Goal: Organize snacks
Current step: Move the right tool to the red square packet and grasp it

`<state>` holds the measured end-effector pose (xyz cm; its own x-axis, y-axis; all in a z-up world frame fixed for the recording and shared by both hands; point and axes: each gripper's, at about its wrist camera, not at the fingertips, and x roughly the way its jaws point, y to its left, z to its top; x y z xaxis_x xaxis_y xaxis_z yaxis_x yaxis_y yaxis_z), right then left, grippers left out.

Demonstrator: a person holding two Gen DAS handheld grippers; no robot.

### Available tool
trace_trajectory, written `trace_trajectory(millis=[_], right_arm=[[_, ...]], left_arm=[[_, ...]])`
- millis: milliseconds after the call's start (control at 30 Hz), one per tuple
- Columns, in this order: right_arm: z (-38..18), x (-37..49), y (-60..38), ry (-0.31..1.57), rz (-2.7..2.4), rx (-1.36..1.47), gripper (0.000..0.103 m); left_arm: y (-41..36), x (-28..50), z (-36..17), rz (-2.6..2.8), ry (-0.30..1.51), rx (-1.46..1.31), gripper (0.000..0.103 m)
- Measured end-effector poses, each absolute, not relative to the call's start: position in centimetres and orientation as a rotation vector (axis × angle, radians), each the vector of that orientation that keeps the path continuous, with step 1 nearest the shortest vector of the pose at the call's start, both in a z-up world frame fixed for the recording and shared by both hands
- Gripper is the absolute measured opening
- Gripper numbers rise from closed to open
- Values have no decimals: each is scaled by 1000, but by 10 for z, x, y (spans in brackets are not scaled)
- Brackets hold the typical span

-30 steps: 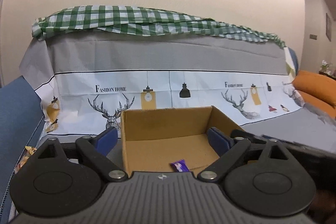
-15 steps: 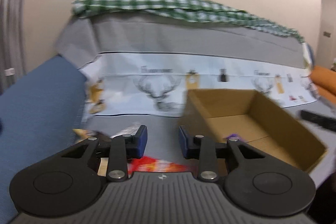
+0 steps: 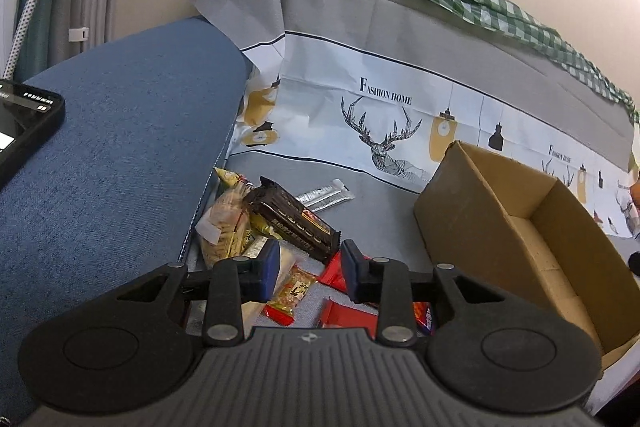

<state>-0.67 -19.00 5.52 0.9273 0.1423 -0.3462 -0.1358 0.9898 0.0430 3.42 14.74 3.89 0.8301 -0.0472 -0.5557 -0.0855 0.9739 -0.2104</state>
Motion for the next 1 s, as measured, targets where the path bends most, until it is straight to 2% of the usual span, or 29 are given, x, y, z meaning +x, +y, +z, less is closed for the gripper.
trace_trajectory(millis=[300,433,567,667,833,900,1000], right_arm=[[56,-6,-130,354,322,-60,63],[57,-9,-101,330,435,-88,55],[51,-16,-71,297,512,-135,42],[43,-18,-51,317,566,-152,39],[17,-5,-14,419,637,-212,39],[5,4,-2,460,626,-237,43],[-11,24,9,522,588,-232,56]], left_arm=[[161,36,36,32,589,-325,38],[158,38,36,27,584,-323,39],[162,40,34,47,580,-344,45],[167,42,33,64,580,-371,45],[174,43,32,94,578,-408,49],[174,44,32,95,579,-401,49],[171,48,31,99,590,-378,52]])
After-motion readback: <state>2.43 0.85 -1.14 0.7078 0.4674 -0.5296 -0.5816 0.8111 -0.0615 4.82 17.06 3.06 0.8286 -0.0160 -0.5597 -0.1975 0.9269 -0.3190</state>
